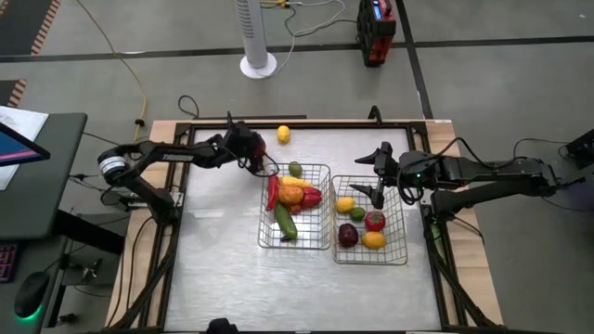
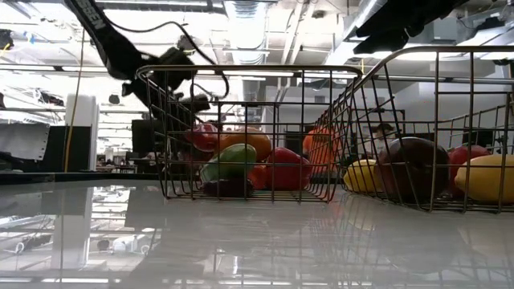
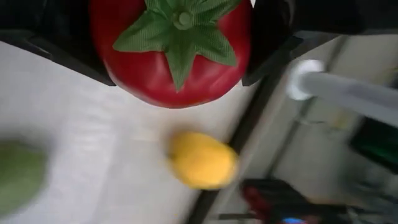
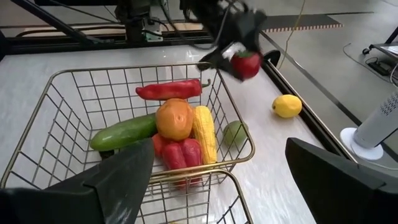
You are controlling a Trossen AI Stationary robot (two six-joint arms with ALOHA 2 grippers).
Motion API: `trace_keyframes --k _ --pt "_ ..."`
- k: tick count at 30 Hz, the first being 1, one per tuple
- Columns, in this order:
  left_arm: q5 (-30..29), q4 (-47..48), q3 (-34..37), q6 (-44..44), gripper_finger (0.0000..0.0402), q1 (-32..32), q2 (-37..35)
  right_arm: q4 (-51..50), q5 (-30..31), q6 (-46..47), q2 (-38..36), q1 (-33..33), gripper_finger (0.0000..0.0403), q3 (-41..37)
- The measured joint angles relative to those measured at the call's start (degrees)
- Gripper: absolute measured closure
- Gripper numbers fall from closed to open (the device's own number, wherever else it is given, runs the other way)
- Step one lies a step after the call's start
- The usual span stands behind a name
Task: Sort produce into baskets
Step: Put the tomato into the left wire basket
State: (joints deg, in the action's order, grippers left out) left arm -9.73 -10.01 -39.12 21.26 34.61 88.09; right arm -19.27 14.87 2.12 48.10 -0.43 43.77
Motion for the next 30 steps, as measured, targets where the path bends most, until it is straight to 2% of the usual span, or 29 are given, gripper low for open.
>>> trace_keyframes --k 5,7,9,15,18,24,30 --pt "-10.35 -0.76 -2.44 3.38 0.0092 -0.14 -5.38 0.02 0.00 -0.50 0.00 -0.07 0.0014 0.00" --pt "-12.12 -2.35 -3.24 3.27 0.0092 -0.55 -7.51 0.02 0.02 -0.62 0.00 -0.04 0.0014 0.00" --pt "-10.22 -3.81 -3.60 1.43 0.0092 -1.44 -9.49 0.00 0.02 -0.62 0.00 -0.04 0.0014 0.00" --pt "7.75 -10.91 -3.73 -10.26 0.0091 -6.30 -12.32 0.02 0.05 -0.20 0.00 -0.04 0.0014 0.00" --pt "12.74 -14.68 -3.74 -16.23 0.0091 -10.18 -11.84 0.33 0.07 -0.20 0.00 -0.04 0.0014 0.00" --pt "13.05 -17.17 -6.28 -18.54 0.0091 -19.70 -6.65 3.75 2.09 -1.60 -0.15 -0.04 0.0014 0.00" --pt "9.98 -16.68 -15.92 -20.46 0.0090 -25.30 2.89 6.80 3.51 -3.89 -0.15 -0.11 0.0014 0.04"
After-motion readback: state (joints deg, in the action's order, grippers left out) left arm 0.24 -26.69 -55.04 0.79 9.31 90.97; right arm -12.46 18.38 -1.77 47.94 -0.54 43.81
